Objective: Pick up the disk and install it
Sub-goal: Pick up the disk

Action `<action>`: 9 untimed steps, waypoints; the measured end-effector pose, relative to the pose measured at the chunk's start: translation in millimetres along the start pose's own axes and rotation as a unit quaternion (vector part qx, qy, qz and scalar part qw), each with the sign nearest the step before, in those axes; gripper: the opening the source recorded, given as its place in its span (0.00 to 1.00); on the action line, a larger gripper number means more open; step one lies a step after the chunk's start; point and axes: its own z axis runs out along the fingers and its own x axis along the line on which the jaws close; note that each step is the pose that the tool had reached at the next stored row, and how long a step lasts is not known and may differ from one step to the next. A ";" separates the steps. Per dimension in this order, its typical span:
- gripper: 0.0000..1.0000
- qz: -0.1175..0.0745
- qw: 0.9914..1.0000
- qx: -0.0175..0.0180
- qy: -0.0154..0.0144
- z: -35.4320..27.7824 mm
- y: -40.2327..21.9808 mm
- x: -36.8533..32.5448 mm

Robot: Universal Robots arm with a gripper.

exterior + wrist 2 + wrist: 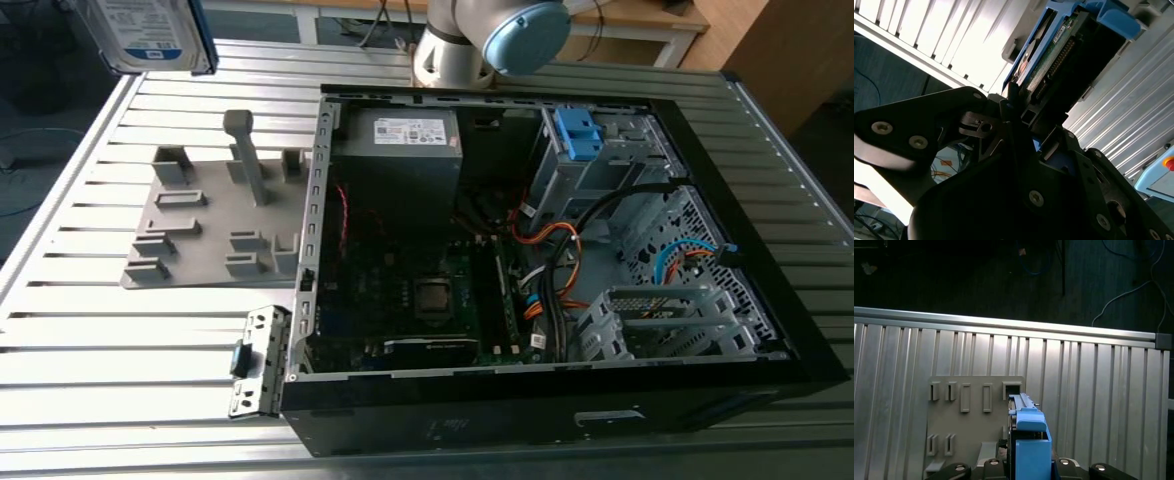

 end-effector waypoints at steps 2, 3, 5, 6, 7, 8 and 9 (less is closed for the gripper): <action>0.36 0.000 1.000 0.000 0.000 -1.8 0.1 -0.1; 0.36 0.000 1.000 0.000 0.000 -2.7 0.1 -0.1; 0.36 0.000 1.000 0.000 0.000 -4.8 0.2 -0.2; 0.36 0.000 1.000 0.000 0.000 -6.0 0.2 -0.3; 0.36 0.000 1.000 0.000 0.000 -7.1 0.3 -0.4; 0.36 0.000 1.000 0.000 0.000 -8.2 0.3 -0.4; 0.36 0.000 1.000 0.000 0.000 -9.4 0.4 -0.5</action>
